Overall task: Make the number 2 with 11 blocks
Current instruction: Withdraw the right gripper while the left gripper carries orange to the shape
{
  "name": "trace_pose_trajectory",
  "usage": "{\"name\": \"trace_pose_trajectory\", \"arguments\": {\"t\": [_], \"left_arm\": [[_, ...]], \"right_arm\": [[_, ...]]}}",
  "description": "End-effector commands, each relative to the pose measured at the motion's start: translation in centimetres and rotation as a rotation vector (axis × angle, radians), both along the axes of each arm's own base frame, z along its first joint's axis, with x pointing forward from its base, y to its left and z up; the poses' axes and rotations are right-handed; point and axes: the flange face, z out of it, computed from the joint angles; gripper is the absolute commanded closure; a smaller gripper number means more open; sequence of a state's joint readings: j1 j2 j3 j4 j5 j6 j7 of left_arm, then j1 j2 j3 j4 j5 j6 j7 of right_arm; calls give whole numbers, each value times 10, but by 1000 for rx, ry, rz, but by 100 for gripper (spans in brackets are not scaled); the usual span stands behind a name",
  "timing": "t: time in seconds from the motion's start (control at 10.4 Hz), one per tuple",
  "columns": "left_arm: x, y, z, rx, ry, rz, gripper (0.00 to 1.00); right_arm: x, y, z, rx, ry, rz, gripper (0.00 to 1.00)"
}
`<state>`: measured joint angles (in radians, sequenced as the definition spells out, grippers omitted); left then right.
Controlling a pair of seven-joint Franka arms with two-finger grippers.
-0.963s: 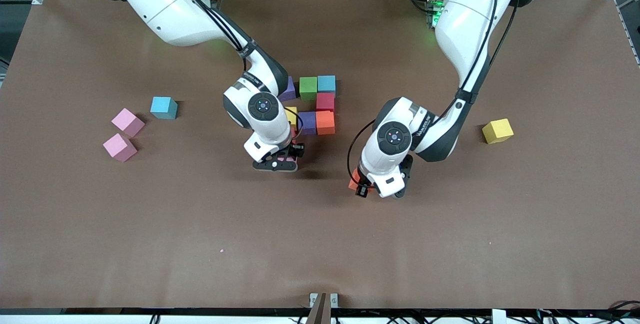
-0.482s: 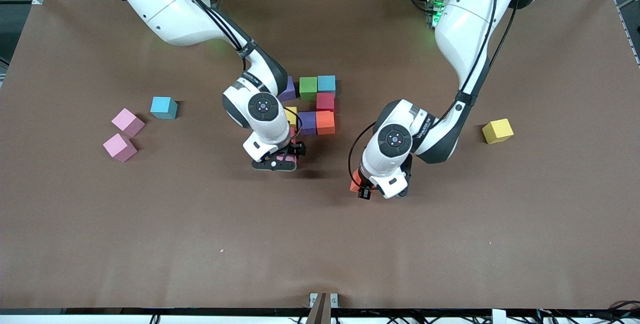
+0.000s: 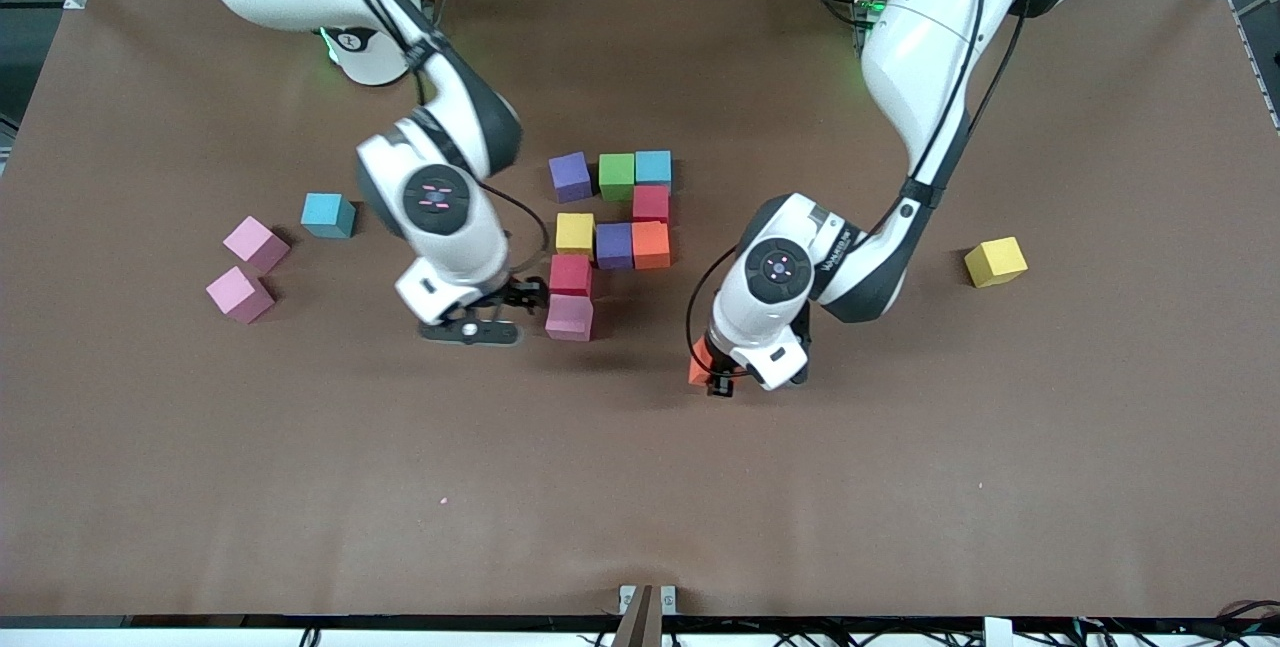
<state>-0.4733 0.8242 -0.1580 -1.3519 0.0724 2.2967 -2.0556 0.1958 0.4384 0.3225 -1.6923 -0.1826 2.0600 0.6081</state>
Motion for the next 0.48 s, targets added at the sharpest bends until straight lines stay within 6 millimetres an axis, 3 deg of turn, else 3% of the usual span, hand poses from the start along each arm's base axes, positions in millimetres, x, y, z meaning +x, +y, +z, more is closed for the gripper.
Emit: {"name": "trace_pose_trajectory", "arguments": {"t": [0.0,0.19,0.39], "left_arm": [[-13,-40,-18,-1,-6,18,57],[-30,-62,-33,27,-13,38,56],[-35,-68,-38,22,-8,85,56]], "right_arm": [[2,-74,50,20,11,79,0],[-2,-130,94,56,-23,76,0],[1,-175,138,40,-64,23,0]]}}
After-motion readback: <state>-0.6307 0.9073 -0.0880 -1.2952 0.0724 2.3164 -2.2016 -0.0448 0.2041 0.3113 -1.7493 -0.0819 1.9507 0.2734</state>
